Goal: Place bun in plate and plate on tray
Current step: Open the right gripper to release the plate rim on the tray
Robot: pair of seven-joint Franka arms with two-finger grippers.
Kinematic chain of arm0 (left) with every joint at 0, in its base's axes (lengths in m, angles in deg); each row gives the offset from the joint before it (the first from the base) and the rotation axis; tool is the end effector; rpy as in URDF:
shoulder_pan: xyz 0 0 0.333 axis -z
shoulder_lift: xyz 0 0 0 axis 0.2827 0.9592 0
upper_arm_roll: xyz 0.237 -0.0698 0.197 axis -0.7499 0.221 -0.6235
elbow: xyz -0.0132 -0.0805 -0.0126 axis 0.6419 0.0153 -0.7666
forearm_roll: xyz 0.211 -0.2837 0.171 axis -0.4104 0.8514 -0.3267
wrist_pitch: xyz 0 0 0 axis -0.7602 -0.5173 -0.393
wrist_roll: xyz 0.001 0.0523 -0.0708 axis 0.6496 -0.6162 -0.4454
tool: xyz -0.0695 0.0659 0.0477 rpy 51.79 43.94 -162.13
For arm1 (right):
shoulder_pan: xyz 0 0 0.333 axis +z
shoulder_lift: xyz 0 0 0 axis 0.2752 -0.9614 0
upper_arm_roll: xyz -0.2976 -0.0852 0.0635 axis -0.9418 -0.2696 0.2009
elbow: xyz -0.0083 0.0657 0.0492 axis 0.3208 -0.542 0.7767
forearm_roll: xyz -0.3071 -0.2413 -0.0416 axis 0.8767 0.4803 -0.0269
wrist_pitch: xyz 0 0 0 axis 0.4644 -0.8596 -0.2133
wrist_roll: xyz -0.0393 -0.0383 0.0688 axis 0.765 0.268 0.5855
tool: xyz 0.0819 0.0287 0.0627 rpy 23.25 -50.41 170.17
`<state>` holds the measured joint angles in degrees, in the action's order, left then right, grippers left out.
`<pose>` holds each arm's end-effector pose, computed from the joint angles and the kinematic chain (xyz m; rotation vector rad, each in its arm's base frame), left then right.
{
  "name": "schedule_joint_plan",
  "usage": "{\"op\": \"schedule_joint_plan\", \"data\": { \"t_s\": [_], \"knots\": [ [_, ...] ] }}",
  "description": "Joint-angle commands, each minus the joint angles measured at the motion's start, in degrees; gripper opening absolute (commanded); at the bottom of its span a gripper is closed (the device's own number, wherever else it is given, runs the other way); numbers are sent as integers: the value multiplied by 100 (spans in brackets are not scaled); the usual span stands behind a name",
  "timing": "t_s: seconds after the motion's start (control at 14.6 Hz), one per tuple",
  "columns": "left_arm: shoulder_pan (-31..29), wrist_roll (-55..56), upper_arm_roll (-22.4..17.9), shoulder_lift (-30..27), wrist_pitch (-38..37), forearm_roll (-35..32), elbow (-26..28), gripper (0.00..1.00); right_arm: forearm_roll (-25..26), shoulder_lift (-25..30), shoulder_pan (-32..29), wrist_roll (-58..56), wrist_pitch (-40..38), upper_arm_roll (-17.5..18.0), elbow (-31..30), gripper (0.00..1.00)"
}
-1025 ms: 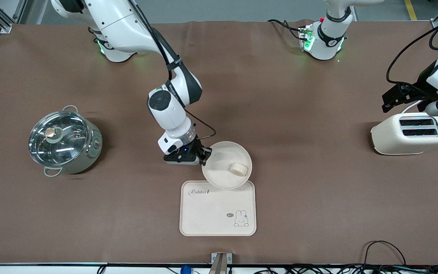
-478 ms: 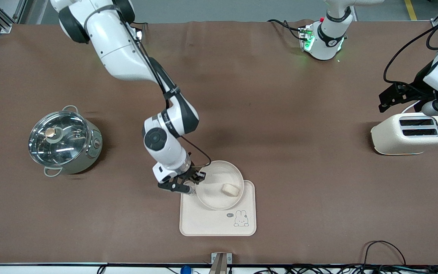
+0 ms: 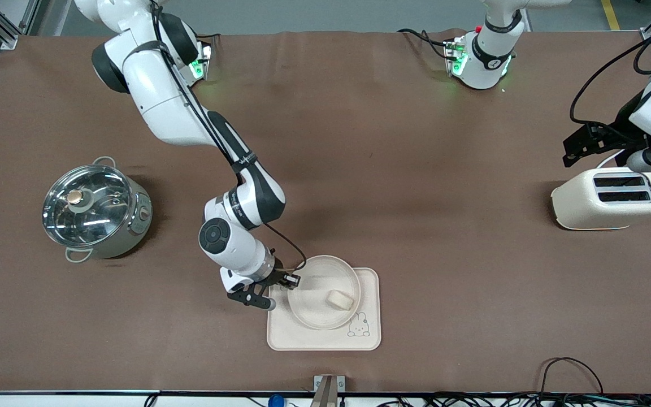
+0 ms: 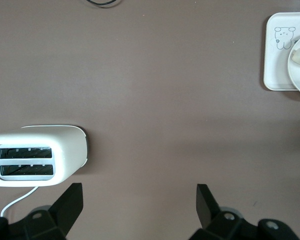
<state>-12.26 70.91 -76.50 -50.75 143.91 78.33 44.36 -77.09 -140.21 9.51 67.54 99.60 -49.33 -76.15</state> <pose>0.5622 -0.0617 0.6247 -3.1392 0.0189 -0.0963 0.7111 0.3707 0.2000 -2.7655 0.4036 -0.1710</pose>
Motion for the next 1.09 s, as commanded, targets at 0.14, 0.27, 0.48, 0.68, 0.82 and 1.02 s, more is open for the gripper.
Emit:
{"op": "schedule_joint_plan", "data": {
  "t_s": [0.14, 0.27, 0.48, 0.68, 0.82, 1.02],
  "knots": [
    [-30, -102, 1, 56, -88, 97, -137, 100, -63, -297, -52, -221, -54, 65, 542, 0],
    [-30, -102, 1, 47, -88, 97, -137, 100, -63, -306, -122, -398, -19, 56, 542, 0],
    [-30, -102, 1, 47, -88, 106, -129, 100, -63, -350, -140, -442, 157, 65, 542, 0],
    [-30, -102, 10, 47, -88, 106, -129, 100, -63, -394, -166, -582, 245, 56, 560, 2],
    [-30, -102, 1, 47, -88, 106, -128, 100, -63, -394, -166, -872, 245, 39, 551, 23],
    [-30, -102, 10, 47, -88, 106, -128, 100, -46, -315, -175, -881, 167, 30, 507, 39]
  ]
}}
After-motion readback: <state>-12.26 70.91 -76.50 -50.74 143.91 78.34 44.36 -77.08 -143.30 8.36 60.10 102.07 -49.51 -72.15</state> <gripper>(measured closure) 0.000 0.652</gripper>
